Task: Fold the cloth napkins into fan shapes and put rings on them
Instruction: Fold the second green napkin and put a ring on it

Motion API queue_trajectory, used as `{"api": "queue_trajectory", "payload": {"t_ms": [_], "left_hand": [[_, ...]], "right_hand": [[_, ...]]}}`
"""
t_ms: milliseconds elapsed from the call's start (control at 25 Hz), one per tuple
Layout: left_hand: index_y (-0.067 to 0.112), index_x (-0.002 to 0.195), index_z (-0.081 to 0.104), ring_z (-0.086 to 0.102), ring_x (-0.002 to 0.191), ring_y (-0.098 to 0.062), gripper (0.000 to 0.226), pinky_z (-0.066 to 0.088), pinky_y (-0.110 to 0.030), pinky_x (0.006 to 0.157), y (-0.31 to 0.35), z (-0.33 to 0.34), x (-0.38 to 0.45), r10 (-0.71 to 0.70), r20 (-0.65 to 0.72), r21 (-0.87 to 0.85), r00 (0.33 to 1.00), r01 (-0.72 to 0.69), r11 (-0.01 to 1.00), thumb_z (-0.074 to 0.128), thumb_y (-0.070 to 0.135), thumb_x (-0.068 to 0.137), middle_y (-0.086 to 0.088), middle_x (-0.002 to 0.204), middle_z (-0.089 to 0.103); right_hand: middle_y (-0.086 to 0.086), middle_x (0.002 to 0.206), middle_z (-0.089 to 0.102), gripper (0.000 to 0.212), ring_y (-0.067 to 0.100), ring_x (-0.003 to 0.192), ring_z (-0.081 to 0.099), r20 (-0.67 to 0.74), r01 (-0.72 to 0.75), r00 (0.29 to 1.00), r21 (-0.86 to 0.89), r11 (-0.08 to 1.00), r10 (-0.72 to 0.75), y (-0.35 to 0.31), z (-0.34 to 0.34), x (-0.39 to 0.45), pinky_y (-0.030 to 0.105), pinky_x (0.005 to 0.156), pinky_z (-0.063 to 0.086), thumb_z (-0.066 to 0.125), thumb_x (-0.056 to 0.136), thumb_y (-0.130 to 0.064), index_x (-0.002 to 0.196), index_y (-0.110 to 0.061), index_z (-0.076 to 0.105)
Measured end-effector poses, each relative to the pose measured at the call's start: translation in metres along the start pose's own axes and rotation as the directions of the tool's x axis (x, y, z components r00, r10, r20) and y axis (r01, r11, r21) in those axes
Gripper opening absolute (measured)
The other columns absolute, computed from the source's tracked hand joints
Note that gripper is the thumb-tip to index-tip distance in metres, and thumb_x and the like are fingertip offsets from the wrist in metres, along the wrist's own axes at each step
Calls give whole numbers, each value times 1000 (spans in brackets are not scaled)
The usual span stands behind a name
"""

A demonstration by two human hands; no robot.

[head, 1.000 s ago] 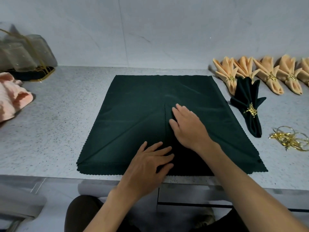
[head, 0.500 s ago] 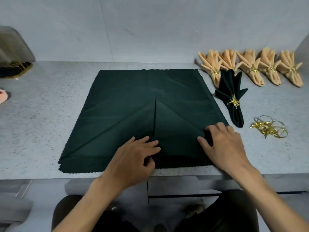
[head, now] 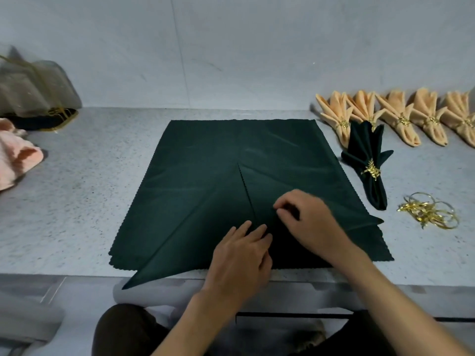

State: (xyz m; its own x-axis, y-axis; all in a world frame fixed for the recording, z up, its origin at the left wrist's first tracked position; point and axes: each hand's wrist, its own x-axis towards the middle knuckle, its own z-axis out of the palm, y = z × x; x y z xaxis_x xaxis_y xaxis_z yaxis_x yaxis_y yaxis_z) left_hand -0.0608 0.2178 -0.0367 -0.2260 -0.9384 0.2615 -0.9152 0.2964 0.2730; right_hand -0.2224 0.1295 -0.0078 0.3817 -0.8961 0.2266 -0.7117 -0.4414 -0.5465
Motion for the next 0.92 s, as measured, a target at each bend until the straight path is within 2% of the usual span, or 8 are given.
{"api": "queue_trajectory", "payload": {"t_ms": [120, 240, 320, 480, 600, 680, 800, 920], "left_hand": [[26, 109, 69, 53, 111, -3, 31, 50, -25, 90, -8, -18, 4, -101, 1, -257, 995, 98, 961, 49, 34, 86, 19, 115, 62], [29, 101, 65, 57, 99, -3, 17, 49, -25, 87, -20, -36, 11, -200, -8, -577, 980, 159, 801, 56, 26, 87, 18, 102, 60], [28, 101, 65, 60, 98, -4, 17, 51, -27, 85, -26, -47, 17, -193, 1, -658, 981, 146, 739, 60, 17, 89, 16, 99, 62], [29, 95, 72, 66, 87, -3, 22, 53, -32, 83, -79, -72, 30, -154, -98, -477, 983, 89, 874, 63, 9, 89, 19, 90, 70], [35, 91, 72, 66, 87, -10, 36, 53, -39, 80, -137, -88, 35, -80, 111, -326, 991, 112, 939, 63, 0, 87, 19, 93, 70], [33, 93, 73, 62, 101, -8, 43, 50, -40, 88, -157, -87, 35, 50, 266, -296, 963, 32, 954, 62, -7, 82, 22, 106, 67], [37, 102, 73, 51, 120, -7, 48, 39, -30, 104, -171, -87, 35, 142, 388, -363, 911, 9, 932, 65, -4, 77, 23, 122, 59], [44, 111, 71, 45, 127, -6, 53, 30, -18, 107, -178, -94, 35, 145, 531, -378, 835, 80, 922, 63, 8, 72, 23, 129, 54]], "right_hand": [[-17, 91, 61, 11, 9, 86, 56, 55, 3, 998, 114, 994, -9, -14, 28, -8, 37, 84, 46, 55, 96, -29, 91, -28, 66], [-12, 91, 57, 22, 14, 84, 51, -7, -95, 995, -86, 992, 95, -23, 38, -6, 40, 81, 44, 49, 96, -43, 92, -28, 64], [-10, 90, 53, 25, 15, 81, 48, -72, -87, 995, -293, 952, 69, -30, 47, -10, 36, 75, 39, 49, 89, -51, 92, -29, 61], [-9, 87, 53, 21, 16, 77, 48, -192, -29, 981, -343, 939, -40, -32, 58, -20, 33, 69, 39, 64, 83, -45, 88, -26, 60], [-8, 80, 53, 12, 12, 68, 48, -186, 95, 971, -285, 954, -152, -35, 59, -23, 30, 64, 44, 67, 86, -28, 83, -22, 57], [-11, 74, 56, 10, 9, 61, 50, -122, 131, 979, -233, 964, -163, -35, 60, -23, 30, 59, 48, 65, 90, -22, 83, -24, 57], [-13, 77, 59, 6, 7, 64, 53, -34, 121, 991, -174, 977, -129, -31, 55, -21, 29, 63, 49, 57, 94, -25, 88, -27, 58], [-15, 80, 59, 4, 6, 70, 54, 26, 105, 994, -94, 990, -103, -31, 48, -20, 27, 70, 48, 58, 94, -25, 91, -27, 60]]}}
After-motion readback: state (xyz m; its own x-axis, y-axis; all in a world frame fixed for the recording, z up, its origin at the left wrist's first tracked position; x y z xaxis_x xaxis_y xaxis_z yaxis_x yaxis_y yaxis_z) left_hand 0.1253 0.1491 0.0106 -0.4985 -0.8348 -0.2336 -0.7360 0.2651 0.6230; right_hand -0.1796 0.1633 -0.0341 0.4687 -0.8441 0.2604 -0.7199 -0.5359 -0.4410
